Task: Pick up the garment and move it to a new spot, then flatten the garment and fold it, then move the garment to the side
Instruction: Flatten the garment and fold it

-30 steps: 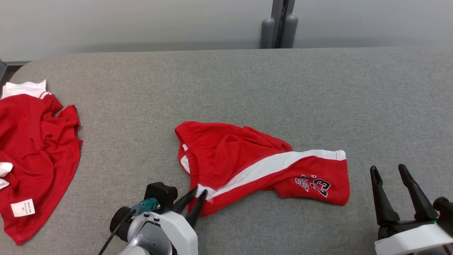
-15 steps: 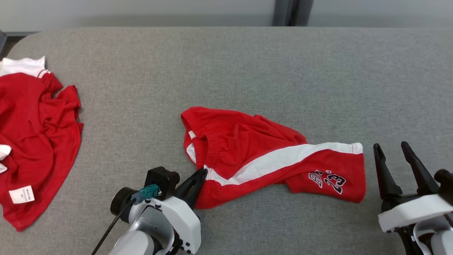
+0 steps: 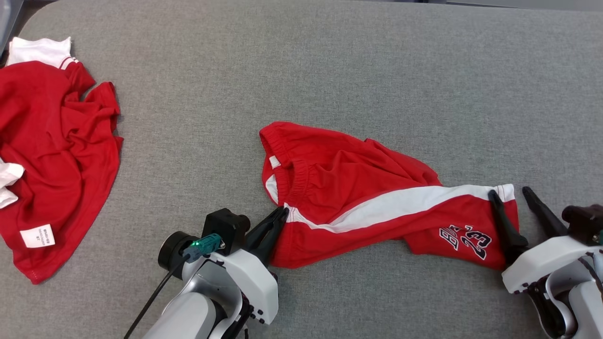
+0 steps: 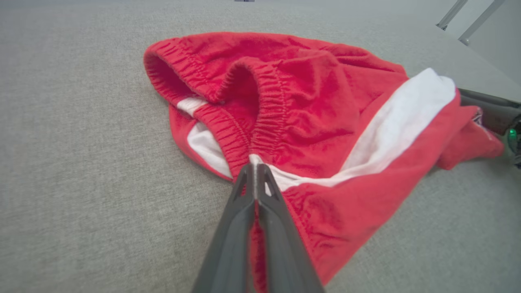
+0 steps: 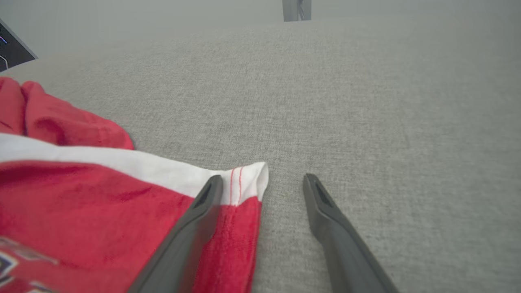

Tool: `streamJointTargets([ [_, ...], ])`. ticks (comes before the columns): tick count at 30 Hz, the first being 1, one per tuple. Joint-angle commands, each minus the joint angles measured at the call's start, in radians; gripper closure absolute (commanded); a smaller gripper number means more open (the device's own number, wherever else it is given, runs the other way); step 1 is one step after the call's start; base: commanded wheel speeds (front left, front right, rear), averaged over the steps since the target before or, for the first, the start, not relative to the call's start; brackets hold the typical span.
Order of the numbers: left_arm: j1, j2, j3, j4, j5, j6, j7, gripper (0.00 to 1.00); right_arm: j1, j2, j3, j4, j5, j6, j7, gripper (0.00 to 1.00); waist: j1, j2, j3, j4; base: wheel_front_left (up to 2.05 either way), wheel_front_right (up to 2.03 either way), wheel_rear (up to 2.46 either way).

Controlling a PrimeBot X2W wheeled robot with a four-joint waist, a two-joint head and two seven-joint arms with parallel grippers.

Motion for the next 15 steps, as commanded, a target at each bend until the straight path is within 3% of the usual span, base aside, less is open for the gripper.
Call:
streamJointTargets([
  [1,-0.027,0.003,0.001,0.003,0.009,-0.005,-0.009,1.0,-0.011,-0.009,0.016,0.026,0.016,0.0,0.018,0.0,0.0,0.0,0.005,0.003,0.0,0.0,0.0],
  [2,-0.028,0.002,0.001,0.005,0.01,-0.003,-0.011,1.0,-0.014,-0.013,0.024,0.036,0.022,0.0,0.024,0.1,0.0,0.0,0.006,0.003,0.0,0.0,0.0],
  [3,-0.027,0.002,0.002,0.006,0.01,-0.002,-0.015,1.0,-0.019,-0.017,0.034,0.045,0.028,0.0,0.028,0.54,0.0,0.0,0.006,0.003,0.0,0.0,0.0],
  [4,-0.025,0.002,0.002,0.009,0.008,-0.002,-0.018,1.0,-0.023,-0.019,0.041,0.05,0.035,0.0,0.028,0.71,0.0,0.0,0.006,0.002,0.0,0.0,0.0],
  [5,-0.025,0.003,0.003,0.01,0.007,-0.001,-0.023,1.0,-0.025,-0.02,0.049,0.054,0.043,0.0,0.031,1.0,0.0,0.0,0.005,0.002,0.0,0.0,0.0],
  [10,-0.03,0.007,0.022,-0.012,0.008,0.009,-0.071,1.0,-0.042,-0.045,0.066,0.03,0.066,0.0,-0.006,1.0,0.0,0.0,-0.012,-0.003,0.0,0.0,0.0],
  [15,-0.065,0.03,0.053,-0.08,0.033,0.032,-0.112,1.0,-0.076,-0.063,0.028,-0.075,0.066,0.0,-0.075,1.0,0.0,0.0,-0.06,-0.018,0.0,0.0,0.0],
])
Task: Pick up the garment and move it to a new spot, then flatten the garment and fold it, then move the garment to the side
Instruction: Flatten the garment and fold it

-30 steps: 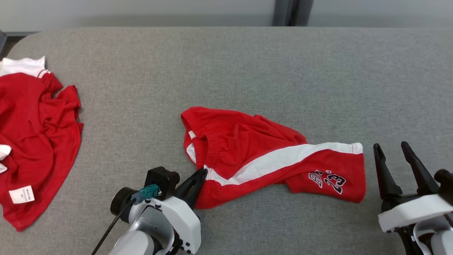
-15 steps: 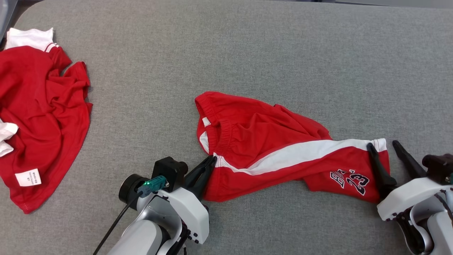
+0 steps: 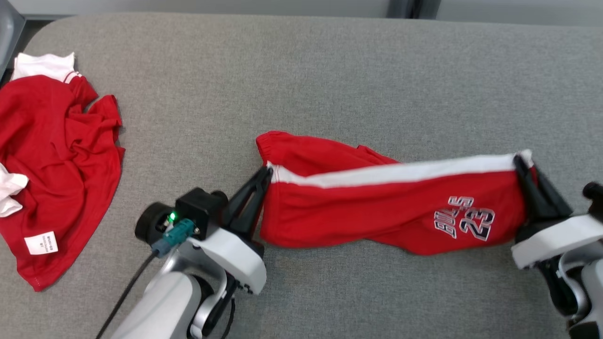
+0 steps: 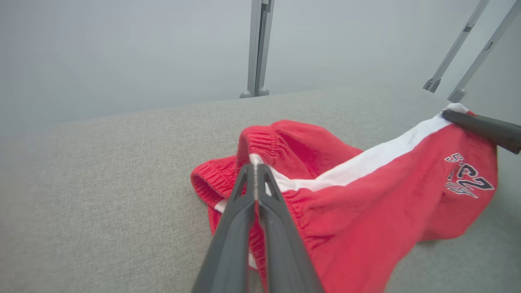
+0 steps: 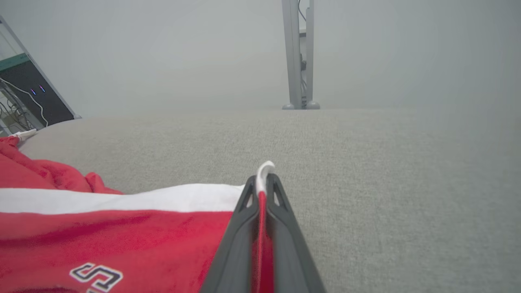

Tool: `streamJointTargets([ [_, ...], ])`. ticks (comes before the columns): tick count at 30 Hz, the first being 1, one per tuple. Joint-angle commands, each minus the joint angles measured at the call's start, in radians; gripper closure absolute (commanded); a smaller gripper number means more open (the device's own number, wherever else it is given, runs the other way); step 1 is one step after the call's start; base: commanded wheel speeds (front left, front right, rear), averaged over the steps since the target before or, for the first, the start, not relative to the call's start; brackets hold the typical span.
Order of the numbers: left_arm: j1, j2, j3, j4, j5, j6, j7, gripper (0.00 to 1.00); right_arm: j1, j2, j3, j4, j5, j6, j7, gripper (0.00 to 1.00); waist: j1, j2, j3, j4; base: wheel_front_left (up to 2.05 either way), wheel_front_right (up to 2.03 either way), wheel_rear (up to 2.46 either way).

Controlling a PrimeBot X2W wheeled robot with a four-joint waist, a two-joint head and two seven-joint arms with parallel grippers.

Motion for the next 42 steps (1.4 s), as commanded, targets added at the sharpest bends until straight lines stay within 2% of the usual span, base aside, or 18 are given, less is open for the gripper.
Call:
streamJointTargets([
  [1,-0.037,0.013,0.016,-0.027,0.006,0.007,-0.005,1.0,-0.023,-0.011,-0.02,-0.044,-0.001,0.0,-0.019,1.0,0.0,0.0,-0.025,-0.01,0.0,0.0,0.0],
  [9,-0.173,0.047,0.082,-0.088,0.011,0.011,0.008,1.0,-0.106,-0.01,-0.084,-0.225,-0.027,0.0,-0.033,1.0,0.0,0.0,-0.092,-0.044,0.0,0.0,0.0],
  [19,-0.398,0.059,0.135,-0.098,0.002,-0.016,0.033,1.0,-0.285,-0.026,-0.103,-0.369,-0.039,0.0,0.043,1.0,0.0,0.0,-0.178,-0.094,0.0,0.0,0.0],
  [29,-0.447,0.041,0.148,-0.042,-0.025,-0.026,-0.005,1.0,-0.333,-0.044,-0.071,-0.336,-0.003,0.0,0.101,1.0,0.0,0.0,-0.209,-0.105,0.0,0.0,0.0],
  [35,-0.485,0.021,0.159,0.012,-0.02,-0.015,-0.058,1.0,-0.388,-0.06,-0.067,-0.278,0.047,0.0,0.102,1.0,0.0,0.0,-0.156,-0.1,0.0,0.0,0.0],
  [42,-0.624,-0.025,0.148,0.161,-0.005,-0.058,-0.174,1.0,-0.573,-0.063,-0.016,-0.138,0.122,0.0,0.071,1.0,0.0,0.0,-0.061,-0.091,0.0,0.0,0.0],
])
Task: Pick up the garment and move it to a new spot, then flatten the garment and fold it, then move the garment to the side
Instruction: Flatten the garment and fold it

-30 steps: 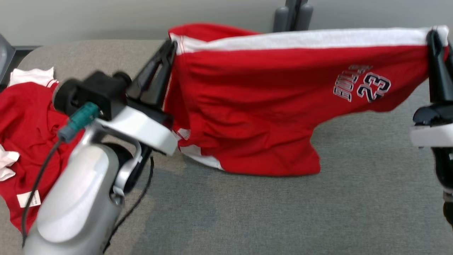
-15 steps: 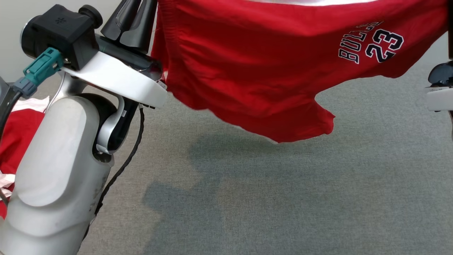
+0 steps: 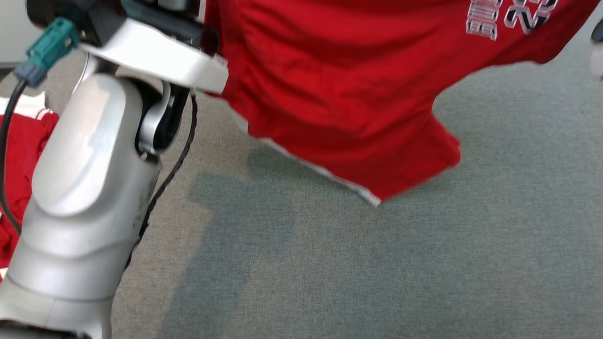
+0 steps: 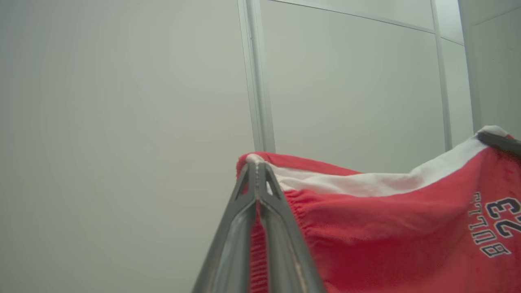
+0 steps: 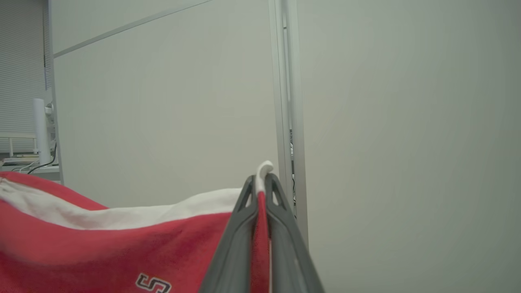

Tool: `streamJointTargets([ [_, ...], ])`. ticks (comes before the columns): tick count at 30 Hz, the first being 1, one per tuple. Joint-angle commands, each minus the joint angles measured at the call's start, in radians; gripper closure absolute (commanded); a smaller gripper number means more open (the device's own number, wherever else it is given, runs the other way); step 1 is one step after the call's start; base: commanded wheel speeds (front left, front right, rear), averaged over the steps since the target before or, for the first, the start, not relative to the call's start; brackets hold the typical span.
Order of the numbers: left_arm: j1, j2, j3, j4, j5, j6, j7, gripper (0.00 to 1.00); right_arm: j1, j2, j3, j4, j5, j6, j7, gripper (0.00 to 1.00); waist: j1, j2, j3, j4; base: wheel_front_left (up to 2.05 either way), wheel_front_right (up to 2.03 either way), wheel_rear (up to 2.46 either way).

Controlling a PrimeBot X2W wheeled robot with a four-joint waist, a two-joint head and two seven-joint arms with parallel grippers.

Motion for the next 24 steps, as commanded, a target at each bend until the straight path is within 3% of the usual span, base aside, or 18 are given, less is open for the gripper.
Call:
streamJointTargets([
  [1,-0.056,-0.006,-0.001,0.037,0.006,-0.012,-0.021,1.0,-0.055,-0.002,0.012,0.032,0.011,0.0,-0.015,1.0,0.0,-0.0001,0.04,0.007,0.0,0.0,0.0],
  [9,-0.275,-0.066,-0.006,0.298,0.012,-0.072,-0.095,1.0,-0.321,0.021,0.1,0.257,0.052,0.0,-0.09,1.0,0.0,-0.0001,0.095,0.026,0.0,0.0,0.0],
  [14,-0.371,-0.097,0.024,0.494,-0.024,-0.093,-0.112,1.0,-0.442,0.09,0.15,0.453,0.112,0.001,-0.133,1.0,0.0,-0.0001,0.098,0.022,0.0,0.0,0.0],
  [18,-0.394,-0.117,0.037,0.629,-0.047,-0.102,-0.113,1.0,-0.474,0.135,0.209,0.593,0.154,0.001,-0.15,1.0,0.0,-0.0001,0.107,0.015,0.0,0.0,0.0],
  [24,-0.327,-0.128,0.06,0.744,-0.078,-0.119,-0.114,1.0,-0.427,0.163,0.304,0.704,0.233,0.001,-0.161,1.0,0.0,-0.0001,0.148,0.004,0.0,0.0,0.0],
])
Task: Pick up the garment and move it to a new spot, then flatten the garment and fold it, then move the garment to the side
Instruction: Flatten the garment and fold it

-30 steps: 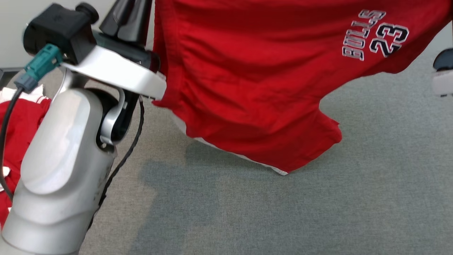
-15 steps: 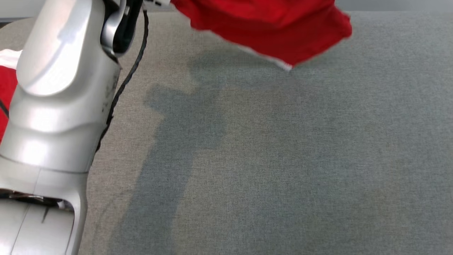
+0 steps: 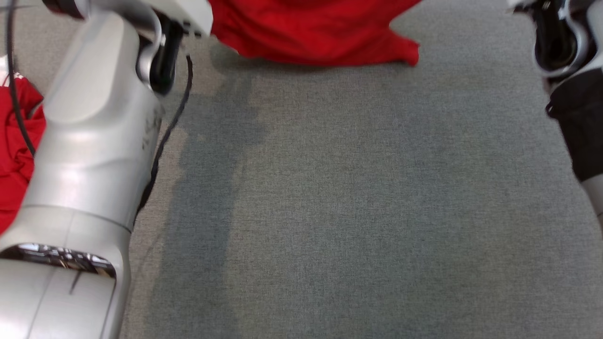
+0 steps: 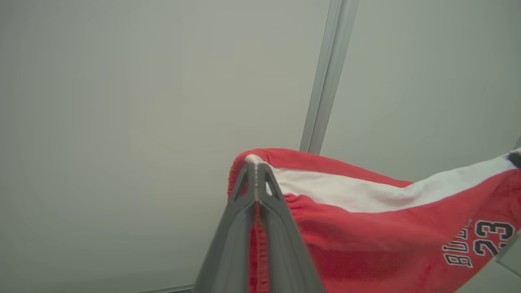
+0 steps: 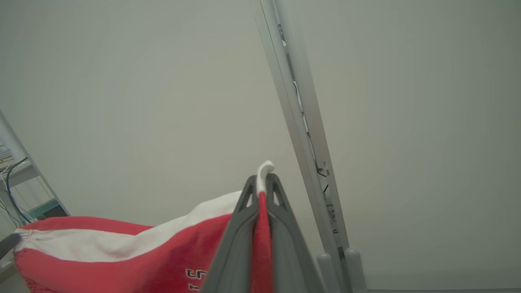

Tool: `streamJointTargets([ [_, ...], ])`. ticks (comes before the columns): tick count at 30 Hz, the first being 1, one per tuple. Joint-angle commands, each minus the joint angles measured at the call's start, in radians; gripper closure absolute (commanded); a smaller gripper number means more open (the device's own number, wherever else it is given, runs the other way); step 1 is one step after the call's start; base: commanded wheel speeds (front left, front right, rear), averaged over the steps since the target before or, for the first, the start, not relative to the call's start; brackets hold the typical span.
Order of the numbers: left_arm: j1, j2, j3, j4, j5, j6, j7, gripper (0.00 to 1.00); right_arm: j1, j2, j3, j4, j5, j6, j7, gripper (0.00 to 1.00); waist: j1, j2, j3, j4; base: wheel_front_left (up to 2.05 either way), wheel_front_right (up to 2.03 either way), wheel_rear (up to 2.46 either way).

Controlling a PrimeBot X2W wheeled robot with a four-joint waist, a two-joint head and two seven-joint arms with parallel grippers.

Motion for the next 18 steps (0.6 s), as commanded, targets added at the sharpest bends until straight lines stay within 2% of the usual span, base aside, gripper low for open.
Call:
streamJointTargets([
  [1,0.04,0.002,0.004,0.022,-0.006,-0.006,-0.001,1.0,0.038,0.002,0.018,0.019,0.028,0.002,-0.01,1.0,0.0,0.0,0.019,-0.004,0.0,0.0,0.0],
  [5,0.124,-0.001,0.021,0.041,-0.013,-0.008,-0.002,1.0,0.112,-0.008,0.058,0.034,0.09,0.002,-0.015,1.0,0.0,0.0,0.037,-0.007,0.0,0.0,0.0],
  [11,0.306,-0.001,0.009,-0.029,-0.017,-0.001,-0.002,1.0,0.305,-0.034,0.061,-0.06,0.143,0.002,-0.019,1.0,0.0,0.0,0.041,-0.012,0.0,0.0,0.0],
  [18,0.567,-0.002,-0.036,-0.231,-0.037,0.018,-0.002,1.0,0.611,-0.064,-0.009,-0.27,0.044,0.002,-0.018,1.0,0.0,0.0,-0.001,-0.005,0.0,0.0,0.0],
])
